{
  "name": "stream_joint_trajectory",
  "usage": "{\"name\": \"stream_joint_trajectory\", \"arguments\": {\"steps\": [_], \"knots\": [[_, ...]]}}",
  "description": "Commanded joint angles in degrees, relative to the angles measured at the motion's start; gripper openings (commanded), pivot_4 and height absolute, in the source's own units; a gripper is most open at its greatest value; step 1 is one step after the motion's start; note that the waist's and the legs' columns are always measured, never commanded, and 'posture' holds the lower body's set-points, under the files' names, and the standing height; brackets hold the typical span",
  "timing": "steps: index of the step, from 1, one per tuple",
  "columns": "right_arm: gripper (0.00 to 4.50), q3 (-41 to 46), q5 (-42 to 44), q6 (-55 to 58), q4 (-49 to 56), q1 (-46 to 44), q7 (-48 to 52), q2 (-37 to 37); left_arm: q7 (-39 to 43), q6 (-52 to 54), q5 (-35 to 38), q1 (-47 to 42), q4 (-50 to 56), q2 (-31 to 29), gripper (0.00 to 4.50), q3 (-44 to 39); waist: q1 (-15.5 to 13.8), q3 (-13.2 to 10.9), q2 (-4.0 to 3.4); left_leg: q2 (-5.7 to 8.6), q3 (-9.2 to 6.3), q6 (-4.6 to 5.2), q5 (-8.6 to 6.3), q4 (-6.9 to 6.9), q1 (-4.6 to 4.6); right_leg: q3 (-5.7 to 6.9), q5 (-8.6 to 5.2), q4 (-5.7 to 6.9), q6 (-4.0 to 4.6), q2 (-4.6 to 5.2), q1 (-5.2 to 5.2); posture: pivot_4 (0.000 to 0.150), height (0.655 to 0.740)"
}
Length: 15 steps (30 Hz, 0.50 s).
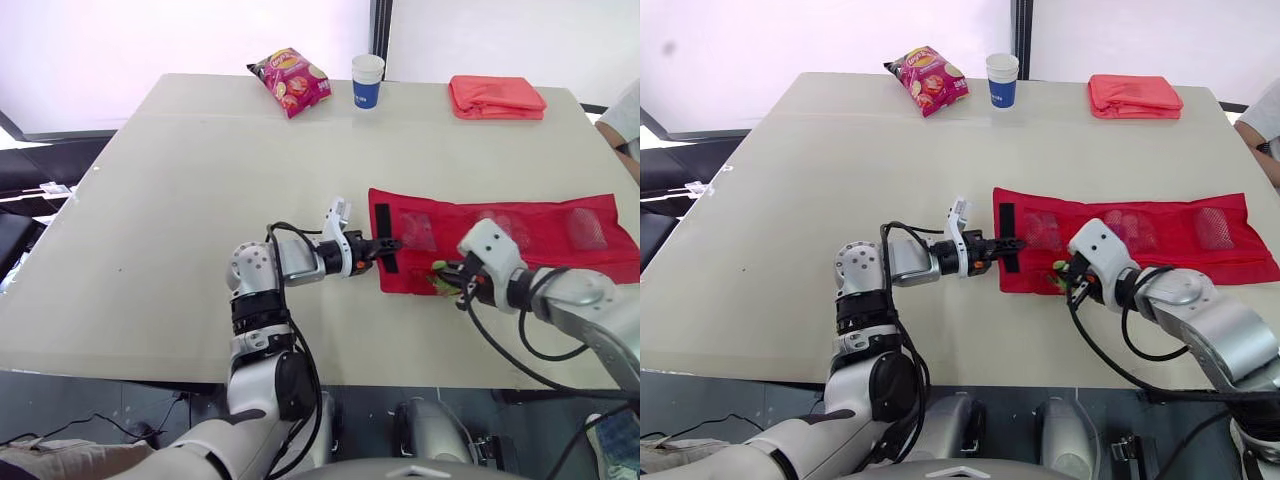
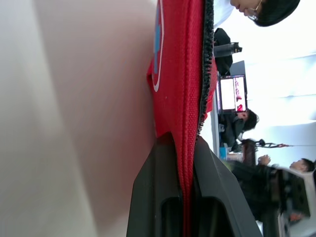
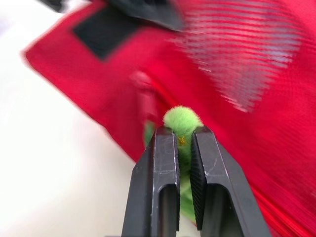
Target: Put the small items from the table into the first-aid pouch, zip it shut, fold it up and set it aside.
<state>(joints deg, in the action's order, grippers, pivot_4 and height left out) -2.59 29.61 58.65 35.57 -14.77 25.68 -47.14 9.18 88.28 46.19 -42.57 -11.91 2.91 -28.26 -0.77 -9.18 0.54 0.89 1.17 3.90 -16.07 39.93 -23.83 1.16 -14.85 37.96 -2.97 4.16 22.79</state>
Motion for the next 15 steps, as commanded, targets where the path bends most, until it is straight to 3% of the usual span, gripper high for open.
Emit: {"name": "stream_joint_trajectory", "arguments": {"steps": [1,8,12,15], "knots": [[0.06,8.20,-4.54,0.55,0.46,2.38,-3.51,-2.92,3.11,-2.18,0.06,0.80,1.54,-5.62,0.00,0.20,0.12,0.00,-0.01,-0.01,0.01,-0.01,0.00,-0.02,0.00,-0.03,0.00,0.01,0.00,-0.01,0.02,0.150,0.7395],[0.06,13.02,-15.89,-4.17,-4.30,6.99,-9.49,-6.30,9.79,-5.36,-1.62,1.98,-2.15,-17.68,0.00,3.54,0.06,0.00,-0.02,-0.01,0.07,-0.03,0.02,-0.08,0.05,-0.06,0.00,0.01,0.00,-0.03,0.03,0.150,0.7395],[0.06,13.90,-23.39,-7.93,-8.23,7.12,-14.74,-6.12,17.11,-14.44,-7.18,0.61,-12.37,-29.05,0.00,7.39,0.23,0.00,-0.02,-0.01,0.10,-0.05,0.03,-0.11,0.08,-0.02,0.00,0.01,0.00,-0.06,0.05,0.150,0.7395],[0.06,16.03,-26.24,-8.84,-9.39,9.06,-14.89,-7.02,21.29,-20.40,-10.42,-1.19,-19.62,-34.07,0.00,10.31,0.16,0.00,-0.03,-0.01,0.14,-0.16,0.10,-0.24,0.11,-0.03,0.00,0.00,0.00,-0.08,0.11,0.150,0.7395]]}}
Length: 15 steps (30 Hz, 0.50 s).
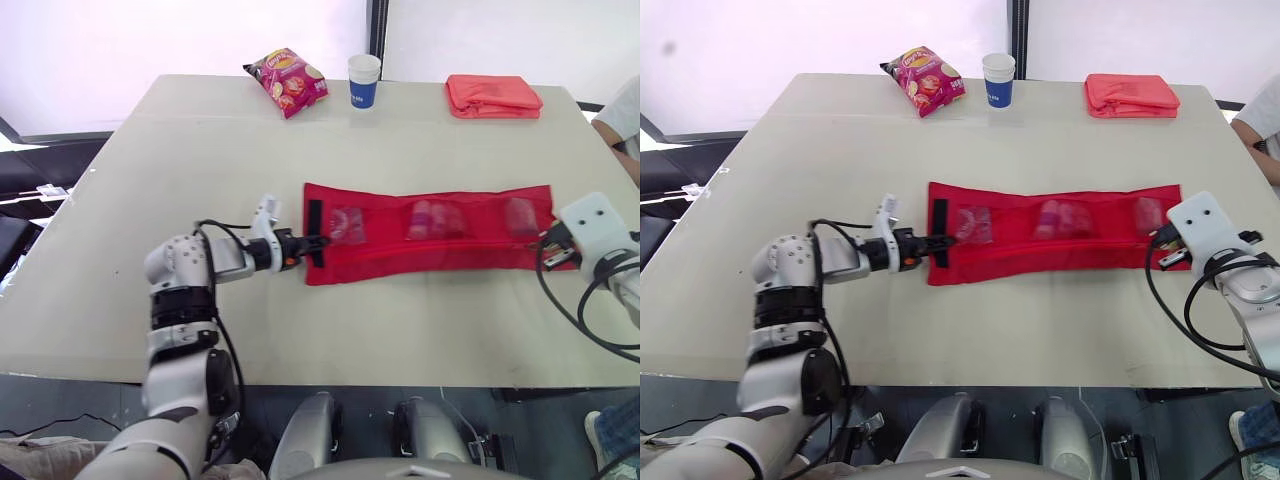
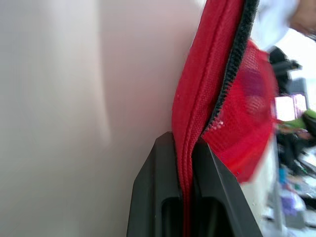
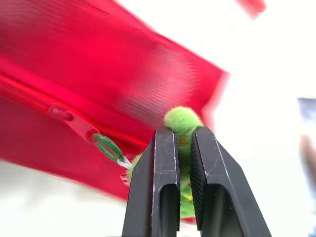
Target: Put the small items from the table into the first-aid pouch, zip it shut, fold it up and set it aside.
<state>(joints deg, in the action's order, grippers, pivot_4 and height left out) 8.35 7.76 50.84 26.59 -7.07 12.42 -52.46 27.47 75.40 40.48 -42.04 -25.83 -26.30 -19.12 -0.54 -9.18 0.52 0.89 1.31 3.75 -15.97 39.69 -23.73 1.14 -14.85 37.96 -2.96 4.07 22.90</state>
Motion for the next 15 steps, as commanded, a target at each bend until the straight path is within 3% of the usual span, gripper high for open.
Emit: {"name": "stream_joint_trajectory", "arguments": {"steps": [1,10,14,15], "knots": [[0.06,5.98,-5.05,-0.85,-0.01,2.68,-1.08,-2.24,4.06,-9.01,-5.53,-2.43,-7.68,-5.93,0.00,1.89,-0.19,0.00,0.00,0.01,0.00,-0.01,0.01,-0.03,0.01,0.00,0.00,0.00,0.00,0.01,0.00,0.150,0.7395],[0.06,14.65,-2.58,5.91,10.84,11.71,7.47,-1.61,10.93,-15.05,-9.63,-6.40,-15.67,-9.22,0.00,6.92,-0.05,0.01,-0.03,-0.02,-0.03,-0.12,0.09,-0.23,0.03,-0.01,0.00,0.01,0.01,0.00,0.04,0.150,0.7395],[0.06,17.63,4.26,8.66,11.19,7.23,9.34,6.60,14.74,-19.21,-9.80,-4.96,-11.36,-9.04,0.00,7.66,-0.01,0.02,0.00,-0.07,-0.03,-0.12,0.09,-0.24,0.04,-0.03,0.00,0.03,0.02,-0.02,0.04,0.150,0.7395],[0.02,18.36,5.67,8.97,10.66,6.92,10.28,8.03,14.63,-19.78,-9.38,-4.48,-9.99,-8.78,0.34,6.73,-0.04,0.02,0.00,-0.06,-0.03,-0.11,0.09,-0.25,0.03,-0.06,0.00,0.02,0.02,-0.01,0.05,0.150,0.7395]]}}
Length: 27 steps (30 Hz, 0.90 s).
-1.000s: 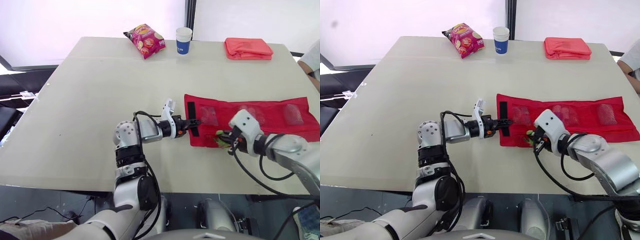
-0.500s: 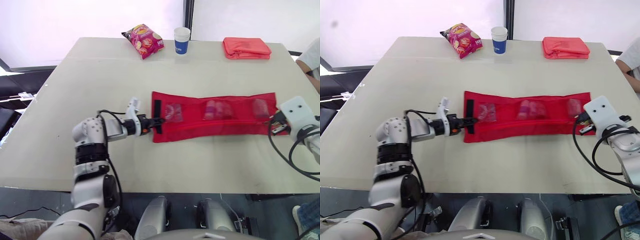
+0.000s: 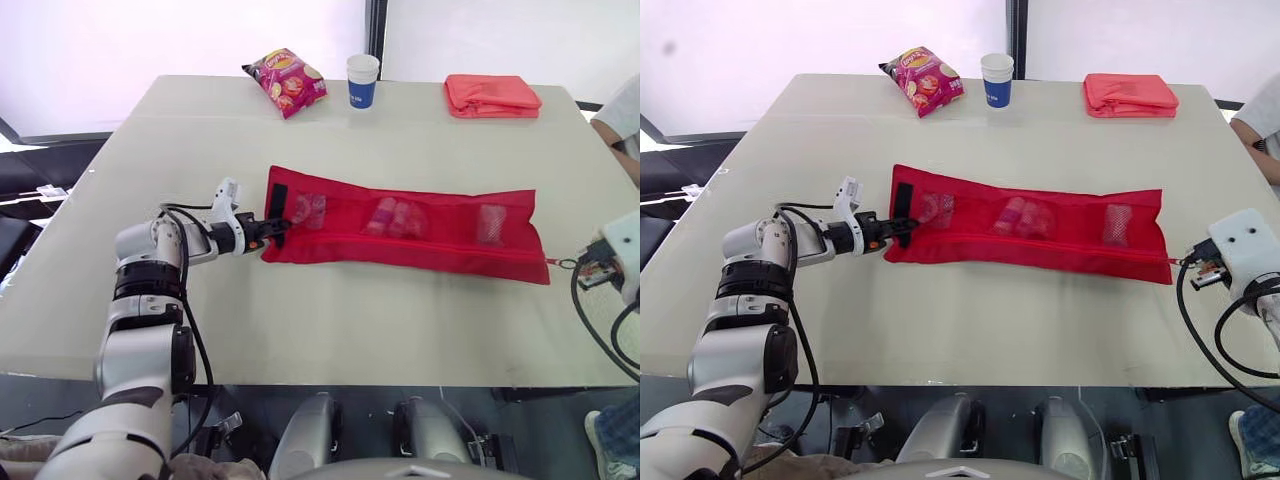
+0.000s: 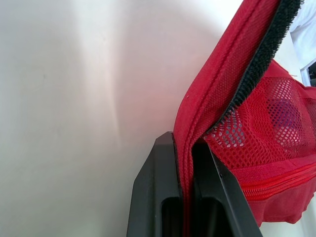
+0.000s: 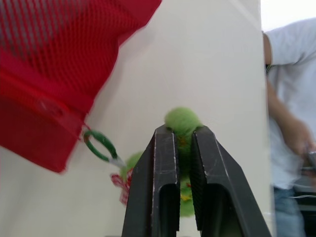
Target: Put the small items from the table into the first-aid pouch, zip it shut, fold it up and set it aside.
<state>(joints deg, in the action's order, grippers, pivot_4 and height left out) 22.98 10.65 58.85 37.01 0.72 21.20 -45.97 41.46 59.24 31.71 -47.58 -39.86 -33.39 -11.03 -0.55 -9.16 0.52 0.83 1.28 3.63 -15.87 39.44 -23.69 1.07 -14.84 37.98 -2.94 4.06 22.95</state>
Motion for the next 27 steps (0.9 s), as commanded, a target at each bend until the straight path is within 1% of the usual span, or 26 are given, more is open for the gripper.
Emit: {"name": "stream_joint_trajectory", "arguments": {"steps": [1,2,3,4,5,7,8,9,10,11,13,15,17,18,20,24,27], "knots": [[0.00,4.77,4.40,1.15,-0.24,-0.87,2.51,3.09,0.57,-4.11,0.01,1.96,6.38,-1.54,0.55,-2.43,-0.10,0.00,0.00,0.00,0.00,0.00,0.00,-0.01,-0.01,-0.06,0.00,-0.01,0.00,0.01,0.00,0.150,0.7395],[0.81,5.55,5.39,0.99,-0.65,-0.41,3.34,3.99,0.29,-5.19,0.38,2.95,8.79,-1.37,0.86,-3.37,-0.11,-0.01,0.03,0.01,-0.03,0.00,0.00,-0.03,-0.03,-0.12,0.00,-0.04,0.00,0.02,0.00,0.150,0.7395],[1.10,6.25,5.68,0.60,-1.03,0.44,3.83,4.42,-0.44,-6.31,0.65,3.98,11.16,-1.06,1.28,-4.42,-0.14,-0.01,0.02,0.00,-0.05,0.01,0.00,-0.04,-0.06,-0.16,0.00,-0.07,0.01,0.04,0.02,0.150,0.7395],[1.66,7.40,5.65,0.20,-1.16,1.89,4.31,4.56,-2.50,-6.75,1.19,4.85,13.42,-0.43,1.80,-6.31,-0.30,-0.01,0.02,0.01,-0.04,0.01,-0.01,-0.04,-0.06,-0.18,0.00,-0.06,0.01,0.07,0.02,0.150,0.7395],[1.97,9.38,6.26,0.42,-0.82,2.67,4.52,5.24,-5.34,-7.87,1.18,5.57,15.29,0.27,2.13,-8.18,-0.40,-0.01,0.02,0.02,-0.04,0.02,-0.01,-0.06,-0.12,-0.20,0.00,-0.06,0.01,0.12,0.08,0.150,0.7395],[2.86,15.92,10.47,3.57,1.99,2.68,5.57,7.69,-12.64,-8.68,2.42,6.01,18.68,2.27,2.97,-13.85,-0.49,-0.01,0.03,0.02,-0.07,0.02,-0.01,-0.05,-0.13,-0.19,0.01,-0.05,0.01,0.31,0.07,0.150,0.7395],[3.16,19.43,14.12,5.68,3.67,1.88,6.45,9.55,-13.40,-10.17,2.45,6.49,21.18,2.86,3.26,-14.64,-0.49,-0.01,0.03,0.02,-0.07,0.02,-0.01,-0.04,-0.13,-0.19,0.01,-0.04,0.01,0.32,0.07,0.150,0.7395],[3.66,21.70,16.73,7.23,4.77,1.33,6.99,10.71,-13.68,-11.05,2.49,6.91,23.08,3.30,3.75,-14.97,-0.43,-0.01,0.03,0.03,-0.08,0.03,-0.01,-0.05,-0.13,-0.19,0.01,-0.03,0.01,0.36,0.07,0.150,0.7395],[4.10,23.72,21.48,8.48,6.76,1.79,9.15,11.98,-11.66,-12.21,2.69,7.64,26.59,3.67,4.17,-13.40,-0.35,-0.01,0.03,0.03,-0.09,0.03,-0.01,-0.05,-0.11,-0.19,0.01,-0.02,0.02,0.37,0.07,0.150,0.7395],[4.45,25.37,26.41,9.74,8.75,2.46,11.16,13.14,-9.81,-13.15,2.87,8.18,29.58,4.06,4.47,-11.75,-0.33,-0.01,0.03,0.03,-0.08,0.03,-0.01,-0.06,-0.11,-0.19,0.01,-0.02,0.02,0.37,0.07,0.150,0.7395],[4.45,28.56,38.25,14.44,11.40,4.36,12.75,16.67,-5.41,-12.53,5.74,8.40,35.17,5.20,4.47,-9.07,-0.38,0.00,0.05,0.03,-0.09,0.03,-0.01,-0.11,-0.10,-0.18,0.01,-0.04,0.02,0.35,0.06,0.150,0.7395],[4.45,29.15,43.72,17.10,12.06,5.37,9.44,20.21,-0.12,-13.26,6.82,9.36,40.81,4.94,4.47,-4.84,-0.37,0.00,0.05,0.02,-0.15,0.03,-0.01,-0.12,-0.09,-0.17,0.01,-0.07,0.03,0.35,0.00,0.150,0.7395],[4.45,27.90,47.16,17.46,11.34,3.95,1.43,27.28,5.04,-13.47,8.62,10.59,47.68,4.93,4.47,0.02,-0.07,0.04,0.10,0.04,-0.12,0.04,-0.02,-0.10,-0.08,-0.22,0.01,-0.05,0.03,0.37,-0.01,0.150,0.7395],[4.45,25.72,46.80,17.10,11.76,4.33,-1.79,30.44,5.50,-12.66,10.44,10.44,50.19,6.02,4.47,1.05,-0.04,0.04,0.05,0.04,-0.10,0.04,-0.02,-0.12,-0.03,-0.26,0.02,-0.04,0.04,0.36,0.00,0.150,0.7395],[4.45,21.54,45.45,16.34,12.98,6.06,-5.69,34.12,6.15,-11.86,12.54,10.49,53.43,7.11,4.47,2.58,0.01,0.06,-0.03,0.04,-0.07,0.04,-0.01,-0.14,-0.02,-0.29,0.01,-0.01,0.04,0.37,0.04,0.150,0.7395],[4.45,15.47,42.85,12.56,10.80,8.13,-15.81,45.52,9.25,-13.43,13.02,13.33,60.02,7.13,4.47,7.70,0.38,0.13,-0.15,-0.02,-0.04,0.02,-0.01,-0.22,-0.02,-0.35,-0.01,-0.01,0.08,0.20,0.10,0.150,0.7395],[4.45,14.41,43.20,9.93,8.60,7.08,-22.28,50.39,10.30,-14.47,12.48,15.06,60.62,6.43,4.47,8.80,0.73,0.13,-0.26,0.02,0.02,0.03,0.00,-0.19,-0.01,-0.39,-0.01,0.04,0.08,0.00,0.12,0.150,0.7395]]}}
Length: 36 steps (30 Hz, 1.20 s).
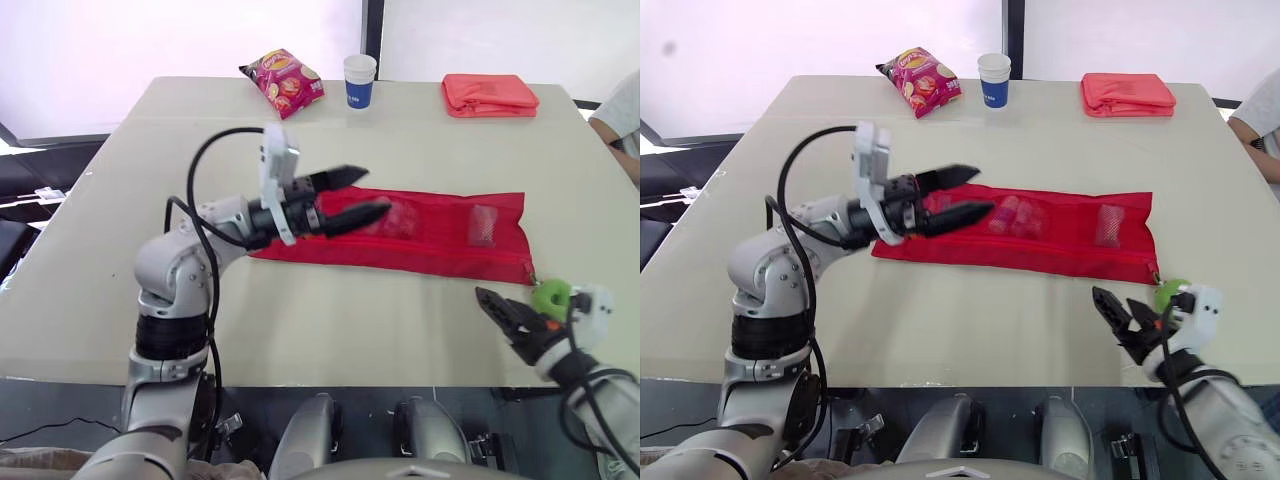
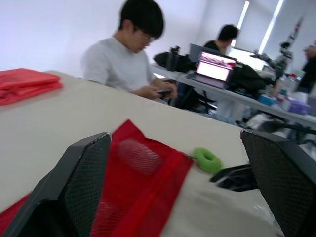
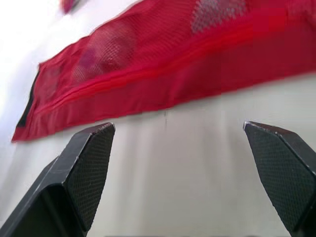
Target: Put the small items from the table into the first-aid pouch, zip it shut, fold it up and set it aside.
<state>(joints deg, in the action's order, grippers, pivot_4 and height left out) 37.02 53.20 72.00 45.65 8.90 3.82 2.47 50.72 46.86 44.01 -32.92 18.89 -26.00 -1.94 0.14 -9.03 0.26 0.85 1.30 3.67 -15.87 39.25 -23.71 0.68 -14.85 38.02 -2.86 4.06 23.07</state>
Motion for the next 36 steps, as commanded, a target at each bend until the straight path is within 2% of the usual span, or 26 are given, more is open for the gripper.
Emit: {"name": "stream_joint_trajectory", "arguments": {"steps": [1,8,13,20,24,30,33,36], "knots": [[4.45,0.39,0.43,-4.40,-1.14,-1.92,-7.00,3.06,1.70,-2.72,-0.23,0.88,1.70,-1.38,4.47,0.04,0.12,0.00,0.00,0.00,0.00,0.00,0.00,0.02,0.00,0.01,0.00,0.00,0.00,-0.02,0.00,0.150,0.7395],[4.45,0.44,4.36,-9.87,-8.88,-7.38,-17.27,4.67,3.55,-4.81,-0.71,1.86,1.10,-2.28,4.47,0.93,0.51,0.03,0.02,0.02,-0.01,0.01,0.00,0.01,0.03,0.10,0.00,-0.02,-0.01,-0.10,-0.03,0.150,0.7395],[4.45,2.31,10.75,-15.09,-16.06,-12.77,-25.82,3.45,4.47,-5.86,-1.11,3.31,1.74,-3.42,4.47,1.34,0.65,0.03,0.02,0.00,0.01,0.01,0.00,0.01,0.05,0.11,0.00,0.00,-0.01,-0.14,-0.03,0.150,0.7395],[4.45,1.43,20.83,-20.00,-22.22,-16.35,-30.42,-0.05,4.21,-6.65,-1.28,4.46,2.18,-3.74,4.47,1.60,0.68,0.04,0.03,-0.01,0.02,0.03,0.00,0.01,0.06,0.11,0.00,-0.01,-0.01,-0.15,-0.06,0.150,0.7395],[4.45,-0.01,29.05,-23.59,-22.97,-16.78,-34.64,-0.13,3.94,-6.80,-1.27,4.96,2.49,-4.01,4.47,1.51,0.77,0.03,0.03,-0.03,0.02,0.03,0.00,0.00,0.06,0.08,0.00,0.00,0.00,-0.16,-0.05,0.150,0.7395],[4.45,-3.27,39.62,-31.13,-20.31,-16.46,-50.74,-0.65,3.20,-6.57,-0.99,5.71,3.34,-4.48,4.47,1.31,0.82,0.03,0.02,-0.05,0.01,0.03,0.00,-0.01,0.05,0.00,0.00,-0.01,0.00,-0.16,-0.04,0.150,0.7395],[4.45,-6.08,41.42,-34.25,-20.11,-17.45,-53.90,-1.76,2.71,-6.53,-0.85,6.20,3.80,-4.27,4.47,1.57,0.80,0.03,0.02,-0.05,0.01,0.03,0.00,-0.01,0.03,0.00,0.00,-0.01,0.00,-0.16,-0.03,0.150,0.7395],[4.45,-7.93,39.33,-36.15,-24.36,-18.94,-52.46,-3.45,2.12,-6.36,-0.66,6.30,4.19,-3.99,4.47,1.92,0.88,0.03,0.02,-0.05,0.02,0.03,0.00,-0.01,0.04,-0.01,0.00,-0.01,0.00,-0.17,-0.03,0.150,0.7395]]}}
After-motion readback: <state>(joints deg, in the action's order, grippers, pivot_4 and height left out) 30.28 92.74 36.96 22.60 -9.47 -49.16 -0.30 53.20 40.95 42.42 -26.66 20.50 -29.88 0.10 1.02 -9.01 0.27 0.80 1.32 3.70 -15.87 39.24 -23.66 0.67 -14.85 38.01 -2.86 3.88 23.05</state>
